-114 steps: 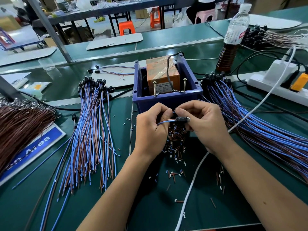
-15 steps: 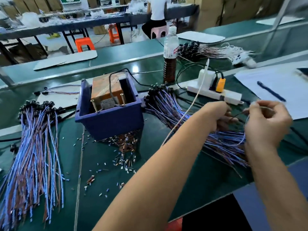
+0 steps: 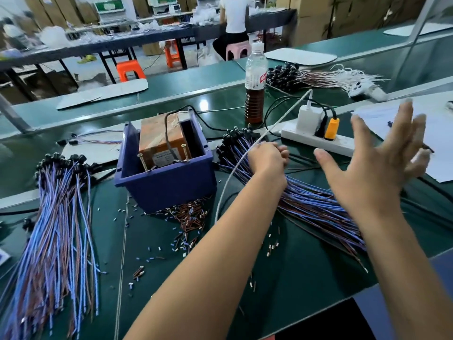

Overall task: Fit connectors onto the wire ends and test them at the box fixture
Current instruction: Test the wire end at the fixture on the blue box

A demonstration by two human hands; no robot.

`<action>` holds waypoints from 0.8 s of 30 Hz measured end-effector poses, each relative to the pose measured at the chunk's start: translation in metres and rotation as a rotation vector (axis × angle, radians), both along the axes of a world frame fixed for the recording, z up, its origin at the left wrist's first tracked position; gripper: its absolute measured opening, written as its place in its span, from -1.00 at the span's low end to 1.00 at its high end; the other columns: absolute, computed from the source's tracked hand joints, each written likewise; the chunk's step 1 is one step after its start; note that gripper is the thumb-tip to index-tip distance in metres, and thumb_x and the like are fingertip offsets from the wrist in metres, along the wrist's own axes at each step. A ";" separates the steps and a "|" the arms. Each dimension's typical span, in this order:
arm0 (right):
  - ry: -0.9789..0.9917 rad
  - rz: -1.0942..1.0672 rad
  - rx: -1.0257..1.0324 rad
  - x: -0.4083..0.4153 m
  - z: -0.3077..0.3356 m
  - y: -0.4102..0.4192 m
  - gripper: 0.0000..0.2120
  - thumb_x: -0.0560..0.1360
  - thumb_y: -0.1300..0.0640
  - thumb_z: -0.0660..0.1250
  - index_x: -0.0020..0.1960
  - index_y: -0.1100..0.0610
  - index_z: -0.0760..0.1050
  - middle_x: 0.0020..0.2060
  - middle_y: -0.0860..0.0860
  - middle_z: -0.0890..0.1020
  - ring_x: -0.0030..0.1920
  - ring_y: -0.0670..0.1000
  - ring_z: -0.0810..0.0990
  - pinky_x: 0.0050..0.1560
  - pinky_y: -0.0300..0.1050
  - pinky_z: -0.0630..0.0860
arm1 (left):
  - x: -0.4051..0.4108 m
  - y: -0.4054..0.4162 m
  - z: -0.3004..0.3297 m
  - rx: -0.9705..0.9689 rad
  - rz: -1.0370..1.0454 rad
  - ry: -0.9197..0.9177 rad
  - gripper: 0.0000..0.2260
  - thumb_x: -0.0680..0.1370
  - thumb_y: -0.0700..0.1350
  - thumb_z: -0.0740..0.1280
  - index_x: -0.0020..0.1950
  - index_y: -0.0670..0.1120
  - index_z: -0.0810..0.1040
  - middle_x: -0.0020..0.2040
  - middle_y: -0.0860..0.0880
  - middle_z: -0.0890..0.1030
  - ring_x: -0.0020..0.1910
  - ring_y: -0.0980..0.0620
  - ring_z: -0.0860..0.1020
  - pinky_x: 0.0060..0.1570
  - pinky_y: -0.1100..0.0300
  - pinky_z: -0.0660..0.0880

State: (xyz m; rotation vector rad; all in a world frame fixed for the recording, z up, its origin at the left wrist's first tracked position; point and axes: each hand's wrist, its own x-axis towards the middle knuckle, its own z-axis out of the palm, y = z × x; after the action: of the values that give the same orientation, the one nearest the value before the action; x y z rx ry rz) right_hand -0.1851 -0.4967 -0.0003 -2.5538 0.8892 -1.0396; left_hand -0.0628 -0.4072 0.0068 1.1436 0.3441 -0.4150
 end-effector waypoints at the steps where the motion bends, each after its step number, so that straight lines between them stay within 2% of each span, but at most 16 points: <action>1: -0.017 -0.019 -0.004 0.001 0.001 0.001 -0.34 0.50 -0.25 0.44 0.50 -0.02 0.37 0.68 0.16 -0.13 0.66 0.31 -0.15 0.48 0.55 -0.04 | 0.004 0.006 0.000 0.007 0.026 0.001 -0.80 0.65 -0.35 0.00 0.05 -0.20 0.39 -0.30 -0.13 0.42 -0.48 0.05 0.35 -0.62 0.34 0.18; 4: -0.081 -0.051 -0.005 0.006 0.002 0.009 -0.39 0.50 -0.17 0.47 0.48 -0.03 0.40 0.69 0.16 -0.10 0.66 0.33 -0.13 0.48 0.55 -0.03 | 0.010 0.020 0.001 0.029 0.057 -0.030 -0.79 0.65 -0.34 0.04 -0.02 -0.22 0.46 -0.30 -0.14 0.46 -0.51 0.04 0.40 -0.59 0.33 0.28; 6: -0.101 -0.093 0.036 0.006 -0.001 0.012 -0.39 0.49 -0.11 0.50 0.49 -0.04 0.42 0.69 0.17 -0.09 0.66 0.33 -0.11 0.49 0.53 -0.01 | 0.012 0.026 0.000 0.074 0.046 -0.091 -0.77 0.64 -0.32 0.09 -0.10 -0.22 0.50 -0.32 -0.14 0.52 -0.54 0.05 0.47 -0.53 0.28 0.42; 7: -0.099 -0.113 0.061 0.006 -0.004 0.012 -0.37 0.48 -0.08 0.52 0.49 -0.03 0.43 0.69 0.17 -0.08 0.66 0.33 -0.11 0.49 0.53 0.00 | 0.014 0.028 -0.002 0.146 0.037 -0.156 -0.76 0.64 -0.29 0.13 -0.14 -0.21 0.52 -0.33 -0.15 0.55 -0.52 0.04 0.50 -0.45 0.21 0.52; 9: -0.085 -0.126 0.085 0.006 -0.007 0.015 -0.36 0.45 -0.02 0.57 0.48 0.00 0.46 0.69 0.16 -0.05 0.66 0.33 -0.10 0.49 0.52 0.03 | 0.019 0.033 -0.009 0.450 0.009 -0.353 -0.73 0.64 -0.17 0.21 -0.19 -0.15 0.60 -0.31 -0.14 0.62 -0.41 -0.04 0.56 -0.24 0.09 0.60; 11: -0.065 -0.091 0.056 0.010 -0.007 0.022 -0.42 0.44 -0.03 0.56 0.42 0.02 0.51 0.66 0.14 0.12 0.65 0.30 0.02 0.48 0.47 0.07 | 0.023 0.036 -0.013 0.704 0.013 -0.498 -0.69 0.64 -0.04 0.26 -0.22 -0.08 0.66 -0.35 -0.01 0.63 -0.36 -0.04 0.56 -0.25 0.13 0.52; 13: -0.024 0.072 0.043 0.020 -0.004 0.032 -0.55 0.51 -0.08 0.49 0.35 0.04 0.58 0.51 0.12 0.43 0.55 0.23 0.30 0.45 0.35 0.21 | 0.023 0.037 -0.015 0.795 0.032 -0.515 -0.67 0.65 0.02 0.29 -0.25 -0.03 0.67 -0.36 0.06 0.61 -0.35 0.05 0.55 -0.31 0.20 0.43; 15: 0.053 0.321 0.113 0.031 -0.002 0.045 -0.60 0.59 -0.11 0.40 0.34 0.06 0.61 0.26 0.09 0.66 0.34 0.19 0.54 0.36 0.22 0.38 | 0.025 0.037 -0.017 0.748 0.048 -0.466 -0.66 0.64 0.00 0.31 -0.30 -0.04 0.65 -0.34 0.03 0.64 -0.31 0.02 0.59 -0.23 0.17 0.49; 17: 0.156 0.471 0.150 0.038 -0.003 0.056 -0.56 0.63 -0.13 0.35 0.42 0.06 0.55 0.14 0.11 0.71 0.22 0.22 0.61 0.26 0.20 0.50 | 0.029 0.039 -0.015 0.604 0.068 -0.394 -0.66 0.63 -0.05 0.33 -0.33 -0.07 0.63 -0.35 -0.05 0.67 -0.28 -0.09 0.66 -0.11 0.10 0.61; 18: 0.196 0.504 0.163 0.040 -0.004 0.059 -0.53 0.63 -0.13 0.34 0.47 0.05 0.50 0.13 0.13 0.71 0.20 0.23 0.63 0.22 0.20 0.53 | 0.031 0.040 -0.013 0.512 0.074 -0.353 -0.68 0.63 -0.07 0.33 -0.32 -0.07 0.63 -0.40 -0.06 0.66 -0.33 -0.08 0.67 -0.11 0.08 0.64; 21: 0.240 0.574 0.253 0.045 -0.005 0.063 -0.40 0.59 -0.08 0.41 0.57 -0.02 0.34 0.12 0.15 0.71 0.17 0.21 0.65 0.20 0.16 0.56 | 0.033 0.041 -0.005 0.262 0.089 -0.254 -0.71 0.66 -0.14 0.32 -0.25 -0.16 0.62 -0.56 0.02 0.55 -0.58 0.10 0.54 -0.38 0.24 0.57; 23: 0.249 0.580 0.278 0.050 -0.006 0.063 -0.32 0.56 -0.06 0.46 0.60 -0.02 0.27 0.14 0.17 0.70 0.18 0.22 0.64 0.22 0.16 0.55 | 0.035 0.042 -0.002 0.171 0.102 -0.224 -0.70 0.66 -0.18 0.32 -0.26 -0.20 0.60 -0.58 0.01 0.52 -0.62 0.12 0.50 -0.49 0.30 0.50; 24: 0.256 0.572 0.272 0.053 -0.005 0.064 -0.31 0.55 -0.04 0.47 0.59 0.00 0.28 0.14 0.18 0.70 0.18 0.24 0.64 0.21 0.16 0.56 | 0.036 0.043 -0.002 0.158 0.104 -0.225 -0.71 0.66 -0.19 0.33 -0.26 -0.21 0.59 -0.57 0.00 0.52 -0.61 0.11 0.51 -0.48 0.29 0.50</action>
State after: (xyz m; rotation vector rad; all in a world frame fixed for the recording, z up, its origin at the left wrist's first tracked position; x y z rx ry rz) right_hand -0.1325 -0.4327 -0.0058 -2.4991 0.2778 -0.4012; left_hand -0.0271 -0.3641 0.0047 1.3065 0.2409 -0.1675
